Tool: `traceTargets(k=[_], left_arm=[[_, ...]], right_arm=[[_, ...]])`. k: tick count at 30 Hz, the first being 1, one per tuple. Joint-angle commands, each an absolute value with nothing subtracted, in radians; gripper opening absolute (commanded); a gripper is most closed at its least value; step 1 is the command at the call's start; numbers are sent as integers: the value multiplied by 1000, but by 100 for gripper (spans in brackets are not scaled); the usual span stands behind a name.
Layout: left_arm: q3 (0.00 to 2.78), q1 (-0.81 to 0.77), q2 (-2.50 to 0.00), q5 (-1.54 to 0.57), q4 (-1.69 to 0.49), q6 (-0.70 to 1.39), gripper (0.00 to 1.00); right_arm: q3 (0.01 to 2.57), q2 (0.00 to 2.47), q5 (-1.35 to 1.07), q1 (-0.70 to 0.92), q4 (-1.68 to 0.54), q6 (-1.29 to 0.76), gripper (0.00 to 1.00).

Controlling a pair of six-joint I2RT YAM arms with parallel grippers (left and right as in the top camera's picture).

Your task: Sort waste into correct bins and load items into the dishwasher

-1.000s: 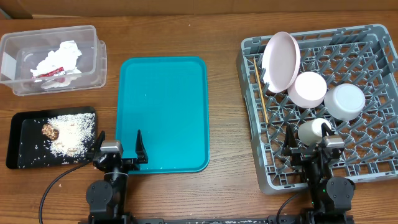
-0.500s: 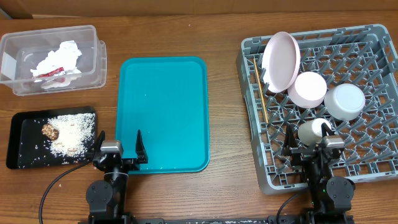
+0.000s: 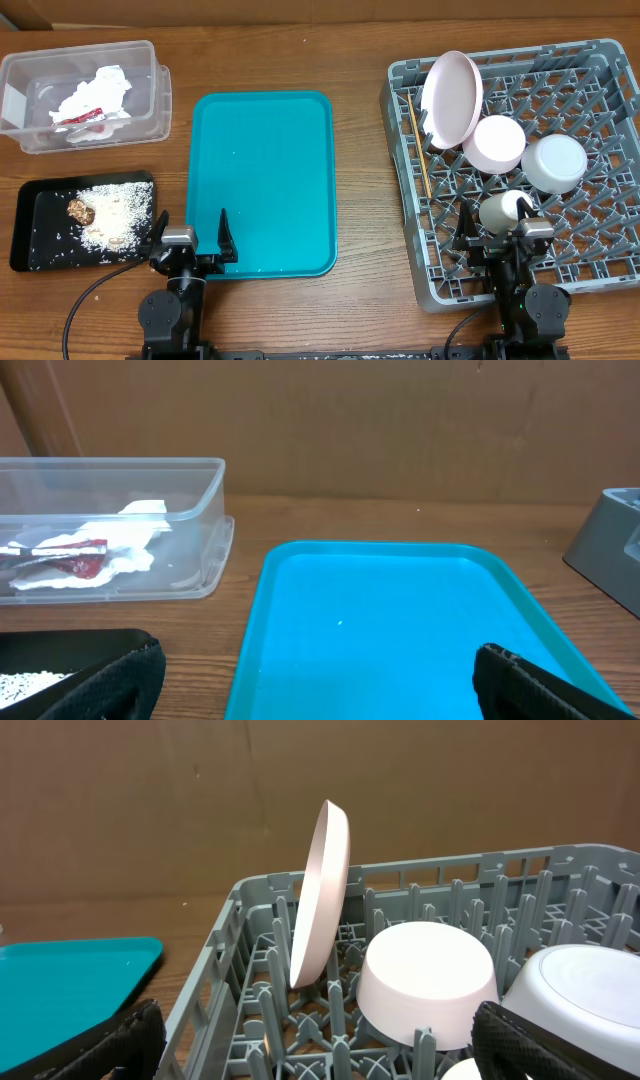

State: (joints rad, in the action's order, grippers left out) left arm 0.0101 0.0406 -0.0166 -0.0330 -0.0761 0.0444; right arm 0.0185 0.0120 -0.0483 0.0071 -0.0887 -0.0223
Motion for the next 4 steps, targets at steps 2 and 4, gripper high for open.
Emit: traceTargets(k=[2, 4], left_arm=[[5, 39, -4, -23, -78, 22, 100], [5, 39, -4, -23, -78, 22, 100]], right_arm=[[8, 3, -54, 3, -81, -23, 100], [8, 3, -54, 3, -81, -23, 100]])
